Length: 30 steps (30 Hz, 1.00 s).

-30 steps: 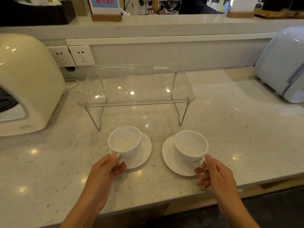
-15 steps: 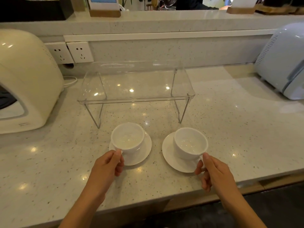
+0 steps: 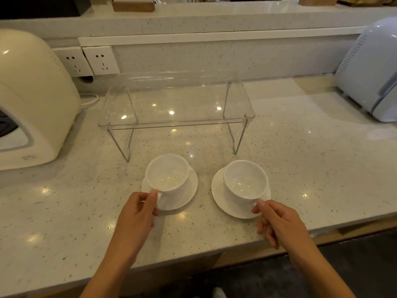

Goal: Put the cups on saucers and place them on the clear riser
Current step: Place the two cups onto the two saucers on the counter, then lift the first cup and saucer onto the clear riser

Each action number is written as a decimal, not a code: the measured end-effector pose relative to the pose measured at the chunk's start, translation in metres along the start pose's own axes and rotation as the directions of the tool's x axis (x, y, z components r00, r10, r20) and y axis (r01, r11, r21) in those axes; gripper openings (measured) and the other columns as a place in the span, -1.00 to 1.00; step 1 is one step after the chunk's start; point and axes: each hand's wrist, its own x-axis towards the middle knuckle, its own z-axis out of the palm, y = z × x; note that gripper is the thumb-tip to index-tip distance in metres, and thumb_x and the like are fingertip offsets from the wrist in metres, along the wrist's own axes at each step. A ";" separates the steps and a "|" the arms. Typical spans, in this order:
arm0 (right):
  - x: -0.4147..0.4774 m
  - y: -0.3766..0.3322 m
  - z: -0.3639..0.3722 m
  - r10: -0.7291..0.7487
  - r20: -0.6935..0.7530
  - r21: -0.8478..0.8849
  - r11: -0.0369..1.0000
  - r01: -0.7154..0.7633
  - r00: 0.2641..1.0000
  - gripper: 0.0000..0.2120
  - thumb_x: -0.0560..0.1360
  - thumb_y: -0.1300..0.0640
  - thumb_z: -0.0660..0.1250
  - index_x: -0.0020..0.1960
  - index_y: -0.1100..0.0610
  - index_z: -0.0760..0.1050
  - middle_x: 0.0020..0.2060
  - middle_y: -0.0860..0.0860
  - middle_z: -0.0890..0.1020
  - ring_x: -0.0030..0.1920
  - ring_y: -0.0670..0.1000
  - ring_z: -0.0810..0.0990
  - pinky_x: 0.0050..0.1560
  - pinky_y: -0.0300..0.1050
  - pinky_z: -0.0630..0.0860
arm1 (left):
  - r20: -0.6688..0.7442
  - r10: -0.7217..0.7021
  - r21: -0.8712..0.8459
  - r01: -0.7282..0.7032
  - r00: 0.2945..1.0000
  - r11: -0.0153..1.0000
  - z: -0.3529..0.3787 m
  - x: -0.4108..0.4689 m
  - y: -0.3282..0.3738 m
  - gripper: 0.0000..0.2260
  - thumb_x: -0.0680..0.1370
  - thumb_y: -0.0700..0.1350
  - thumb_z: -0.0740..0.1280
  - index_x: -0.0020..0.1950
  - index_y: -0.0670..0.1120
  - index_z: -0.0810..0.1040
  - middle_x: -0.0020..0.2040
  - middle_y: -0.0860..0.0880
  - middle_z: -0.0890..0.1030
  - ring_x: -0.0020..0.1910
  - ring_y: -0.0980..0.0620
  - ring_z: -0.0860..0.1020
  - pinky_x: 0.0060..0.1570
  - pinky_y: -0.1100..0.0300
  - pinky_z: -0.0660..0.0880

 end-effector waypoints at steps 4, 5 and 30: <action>-0.002 0.000 -0.006 0.002 0.003 -0.005 1.000 -0.002 1.000 -0.65 0.37 -0.15 0.21 -0.12 0.11 0.56 -0.52 0.03 0.58 -0.62 -0.09 0.36 -0.55 -0.27 0.38 | -0.198 0.175 0.057 -0.167 0.964 0.984 0.000 -0.021 0.017 -0.87 0.53 0.07 0.21 -0.17 0.07 0.46 -0.24 0.03 0.57 -0.25 0.06 0.53 -0.31 0.25 0.41; -0.002 0.000 -0.009 0.003 -0.010 -0.002 1.000 -0.003 1.000 -0.67 0.39 -0.13 0.22 -0.11 0.11 0.55 -0.52 0.02 0.57 -0.62 -0.10 0.36 -0.56 -0.26 0.38 | -0.191 0.202 0.046 -0.196 0.961 0.979 0.003 -0.029 0.023 -0.85 0.52 0.07 0.22 -0.22 0.08 0.46 -0.29 0.05 0.55 -0.29 0.07 0.52 -0.33 0.28 0.39; 0.052 -0.012 -0.032 0.117 -0.028 -0.006 0.993 -0.118 0.993 -0.71 0.45 -0.14 0.28 0.00 0.04 0.57 -0.04 0.02 0.67 -0.02 0.03 0.63 -0.13 -0.17 0.56 | 0.467 -0.229 -0.116 0.316 0.854 0.942 0.101 0.004 0.054 -0.55 0.43 0.20 0.32 0.16 -0.10 0.48 -0.01 -0.09 0.66 -0.13 -0.06 0.67 -0.25 0.12 0.64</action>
